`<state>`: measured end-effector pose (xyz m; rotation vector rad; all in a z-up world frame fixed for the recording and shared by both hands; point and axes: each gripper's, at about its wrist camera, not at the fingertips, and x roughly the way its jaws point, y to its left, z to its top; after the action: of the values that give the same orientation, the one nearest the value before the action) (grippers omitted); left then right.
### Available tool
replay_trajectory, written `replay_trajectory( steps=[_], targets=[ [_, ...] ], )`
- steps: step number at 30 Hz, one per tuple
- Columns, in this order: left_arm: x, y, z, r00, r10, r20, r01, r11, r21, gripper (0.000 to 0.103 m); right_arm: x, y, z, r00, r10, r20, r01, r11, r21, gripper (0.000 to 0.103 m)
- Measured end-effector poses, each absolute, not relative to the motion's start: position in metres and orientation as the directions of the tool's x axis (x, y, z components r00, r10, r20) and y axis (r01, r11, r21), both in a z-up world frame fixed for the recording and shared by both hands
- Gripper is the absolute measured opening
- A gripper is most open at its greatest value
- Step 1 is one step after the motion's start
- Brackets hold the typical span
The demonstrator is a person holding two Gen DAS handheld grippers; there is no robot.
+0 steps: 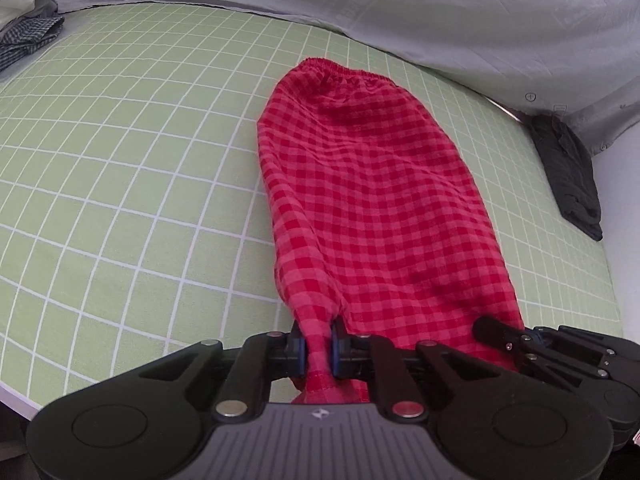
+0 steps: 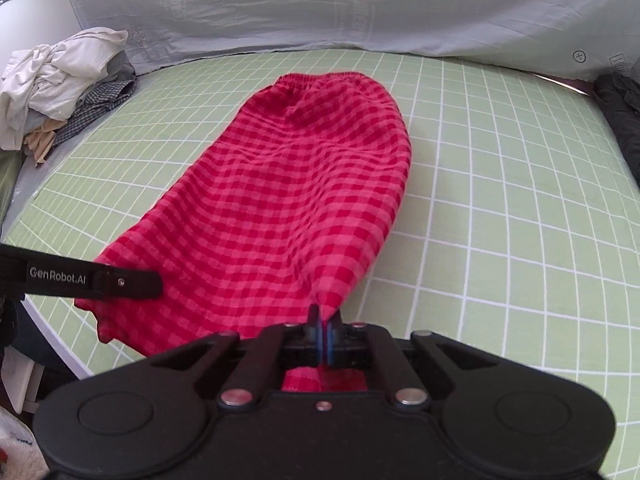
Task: Fold clothes
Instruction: 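Grasp the hem end with both grippers and fold it toward the waistband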
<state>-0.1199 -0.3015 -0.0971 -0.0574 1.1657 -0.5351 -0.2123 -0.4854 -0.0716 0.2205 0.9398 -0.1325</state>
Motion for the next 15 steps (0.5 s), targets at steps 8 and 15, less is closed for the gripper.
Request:
replay_trajectory(
  steps=[8,15],
  targets=[
    [-0.117,-0.297,-0.063,0.330,-0.493,-0.805,0.369,0.852,-0.371,0.012,-0.234,-0.513,-0.040,0.636,-0.024,-0.771,0.239,0.957,0.167,0.002],
    [-0.087,-0.302,-0.036,0.367,-0.554,-0.747,0.354,0.826,-0.438,0.012,-0.223,-0.532,-0.011,0.696,-0.021,-0.718,0.266,0.936,0.230,0.003]
  ],
)
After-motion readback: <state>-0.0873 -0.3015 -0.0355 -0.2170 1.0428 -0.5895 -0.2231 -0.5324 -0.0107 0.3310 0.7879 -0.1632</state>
